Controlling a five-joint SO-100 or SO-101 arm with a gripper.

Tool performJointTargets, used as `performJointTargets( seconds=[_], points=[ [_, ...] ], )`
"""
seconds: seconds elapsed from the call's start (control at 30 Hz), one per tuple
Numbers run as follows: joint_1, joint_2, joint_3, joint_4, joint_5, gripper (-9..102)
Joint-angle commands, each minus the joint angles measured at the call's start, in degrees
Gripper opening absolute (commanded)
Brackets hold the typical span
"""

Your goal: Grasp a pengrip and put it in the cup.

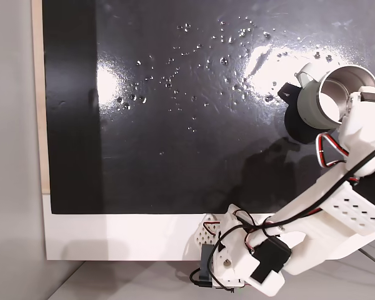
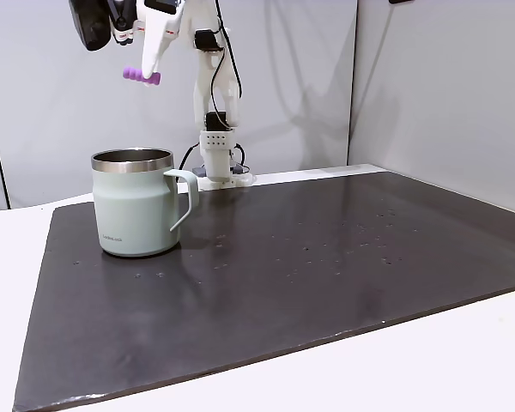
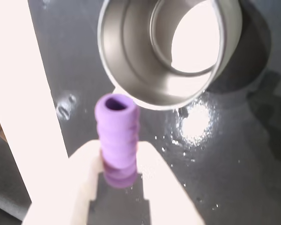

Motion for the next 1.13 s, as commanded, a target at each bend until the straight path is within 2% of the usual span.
performJointTargets(
  seconds=[0.0, 0.5, 0.57, 0.67, 0.8, 1.1],
  points=[
    [0.88, -1.49, -2.81, -2.20, -1.41, 0],
    [1.14, -7.82, -3.34, -5.63, -1.49, 0],
    [1.14, -7.65, -3.43, -5.71, -1.41, 7],
    [1.05, -7.21, -3.43, -5.45, 0.44, 33],
    [1.05, -6.94, -4.22, -3.78, 3.34, 47],
    [1.05, -7.38, -4.48, -2.99, 2.55, 46]
  ],
)
